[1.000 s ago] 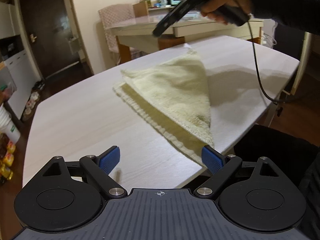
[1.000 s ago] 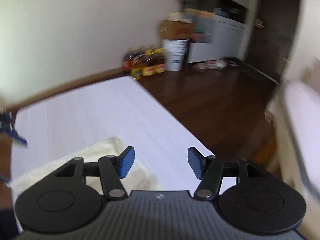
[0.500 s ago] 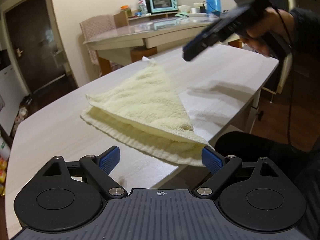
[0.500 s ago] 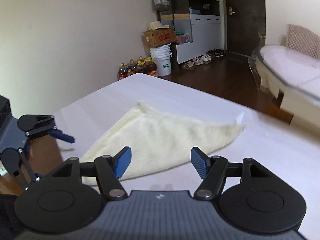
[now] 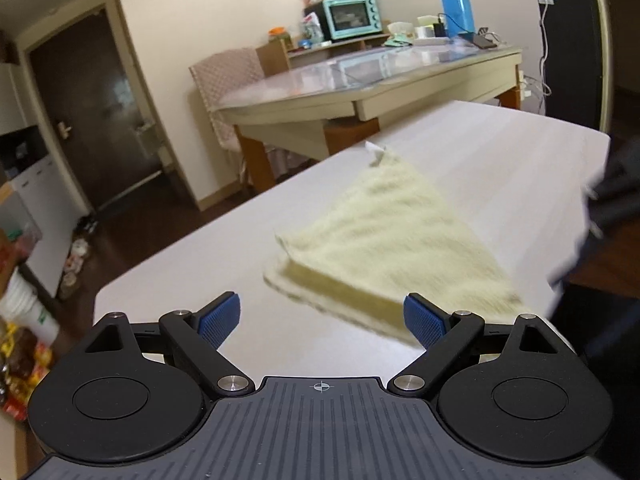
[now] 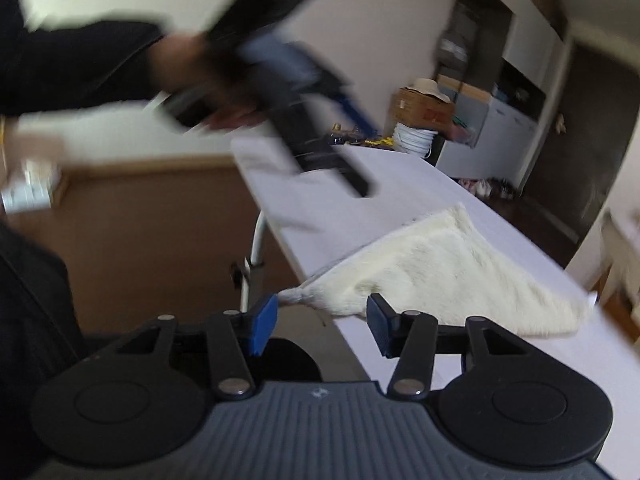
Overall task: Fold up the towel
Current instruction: 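Grasp the folded triangle's tip with the right gripper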
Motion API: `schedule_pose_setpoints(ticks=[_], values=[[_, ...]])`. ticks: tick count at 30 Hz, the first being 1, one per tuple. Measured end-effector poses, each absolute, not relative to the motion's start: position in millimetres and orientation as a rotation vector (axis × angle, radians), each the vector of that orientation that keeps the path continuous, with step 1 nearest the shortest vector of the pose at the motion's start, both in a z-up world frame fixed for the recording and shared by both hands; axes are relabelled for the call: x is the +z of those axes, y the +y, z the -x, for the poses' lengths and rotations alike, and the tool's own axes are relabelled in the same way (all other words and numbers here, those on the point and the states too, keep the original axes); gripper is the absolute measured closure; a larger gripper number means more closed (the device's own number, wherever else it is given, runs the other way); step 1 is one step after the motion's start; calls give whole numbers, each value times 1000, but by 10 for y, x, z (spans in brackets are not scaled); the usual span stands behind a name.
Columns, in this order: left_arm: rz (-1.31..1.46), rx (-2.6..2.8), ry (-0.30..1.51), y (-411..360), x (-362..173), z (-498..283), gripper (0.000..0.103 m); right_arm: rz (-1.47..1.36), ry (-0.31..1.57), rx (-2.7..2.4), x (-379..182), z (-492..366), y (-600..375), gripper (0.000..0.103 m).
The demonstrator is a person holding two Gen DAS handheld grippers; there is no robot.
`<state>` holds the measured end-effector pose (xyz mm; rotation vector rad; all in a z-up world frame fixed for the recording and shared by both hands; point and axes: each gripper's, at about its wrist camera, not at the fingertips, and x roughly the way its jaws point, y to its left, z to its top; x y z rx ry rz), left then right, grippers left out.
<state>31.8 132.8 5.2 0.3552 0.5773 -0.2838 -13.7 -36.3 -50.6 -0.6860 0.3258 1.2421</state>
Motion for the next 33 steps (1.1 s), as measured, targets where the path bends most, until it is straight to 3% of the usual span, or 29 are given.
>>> schedule_pose_setpoints(ticks=[8,11,13,15,33], values=[[-330,-309,563,1343,90,-887,10,924,170,1150,-745,418,-114,55],[-324,-308,562,1349,81,-976,10,960,153,1144,-815,490,-29,65],[-326,-303,566,1356,58,-1016,10,965,142,1140,-832,537,15,81],[-333,-300,580,1376,21,-1046,10,949,141,1149,-795,578,26,86],[-495,-373,714,1480,-303,-870,9,741,306,1431,-27,560,-619,89]])
